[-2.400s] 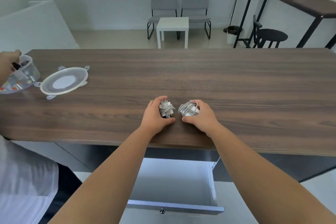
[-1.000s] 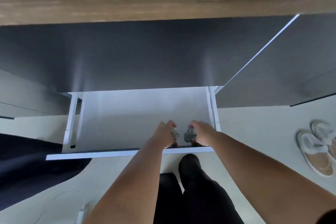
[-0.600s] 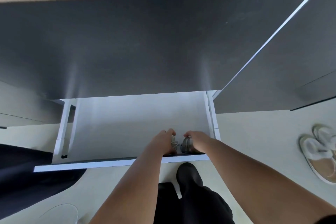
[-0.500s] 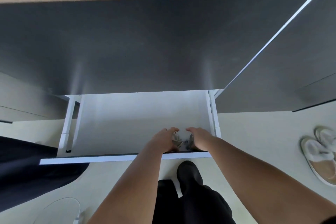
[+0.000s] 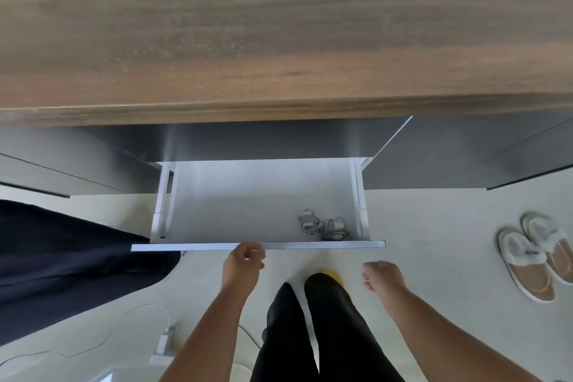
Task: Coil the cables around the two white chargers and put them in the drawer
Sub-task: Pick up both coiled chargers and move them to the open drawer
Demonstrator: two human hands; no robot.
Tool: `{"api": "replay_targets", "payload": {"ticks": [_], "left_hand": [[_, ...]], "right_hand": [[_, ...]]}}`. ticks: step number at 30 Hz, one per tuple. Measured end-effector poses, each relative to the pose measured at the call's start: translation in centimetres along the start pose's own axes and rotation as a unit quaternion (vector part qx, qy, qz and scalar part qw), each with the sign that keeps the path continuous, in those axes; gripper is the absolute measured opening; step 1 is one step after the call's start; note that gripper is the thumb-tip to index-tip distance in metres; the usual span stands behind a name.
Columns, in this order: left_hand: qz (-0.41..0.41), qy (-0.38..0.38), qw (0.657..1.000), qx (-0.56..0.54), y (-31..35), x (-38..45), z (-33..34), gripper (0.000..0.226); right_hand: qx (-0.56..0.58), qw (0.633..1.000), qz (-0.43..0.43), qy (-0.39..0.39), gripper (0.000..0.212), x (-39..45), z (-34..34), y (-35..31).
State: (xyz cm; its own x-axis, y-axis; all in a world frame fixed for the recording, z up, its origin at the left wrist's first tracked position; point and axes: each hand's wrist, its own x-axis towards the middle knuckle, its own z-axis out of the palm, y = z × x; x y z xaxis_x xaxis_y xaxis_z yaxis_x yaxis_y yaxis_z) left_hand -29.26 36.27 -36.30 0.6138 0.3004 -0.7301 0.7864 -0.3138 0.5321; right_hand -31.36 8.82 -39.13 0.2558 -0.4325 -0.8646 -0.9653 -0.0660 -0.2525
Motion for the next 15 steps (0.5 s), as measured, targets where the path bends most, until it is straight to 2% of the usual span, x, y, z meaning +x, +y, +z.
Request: {"api": "replay_targets", "payload": {"ticks": [2, 4, 7, 10, 15], "left_hand": [[-0.147, -0.02, 0.981, -0.126, -0.1, -0.3, -0.4, 0.011], [-0.236, -0.059, 0.945, -0.218, 1.1, 0.0, -0.7, 0.013], [-0.259, -0.09, 0.927, -0.255, 3.8, 1.5, -0.9, 0.03], [-0.273, -0.068, 0.926, -0.252, 5.9, 2.6, -0.8, 0.051], [-0.25, -0.041, 0.917, -0.309, 6.8, 3.1, -0.6, 0.045]], "right_hand": [[0.103, 0.99, 0.09, -0.028, 0.004, -0.8, 0.4, -1.0], [0.172, 0.98, 0.098, -0.037, 0.007, -1.3, 0.9, -3.4], [0.227, 0.967, 0.105, -0.042, 0.012, -1.7, 1.6, -6.9], [0.216, 0.968, 0.116, -0.048, 0.014, -1.6, 2.0, -8.2], [0.233, 0.967, 0.077, -0.067, 0.025, -1.2, 2.2, -8.8]]}}
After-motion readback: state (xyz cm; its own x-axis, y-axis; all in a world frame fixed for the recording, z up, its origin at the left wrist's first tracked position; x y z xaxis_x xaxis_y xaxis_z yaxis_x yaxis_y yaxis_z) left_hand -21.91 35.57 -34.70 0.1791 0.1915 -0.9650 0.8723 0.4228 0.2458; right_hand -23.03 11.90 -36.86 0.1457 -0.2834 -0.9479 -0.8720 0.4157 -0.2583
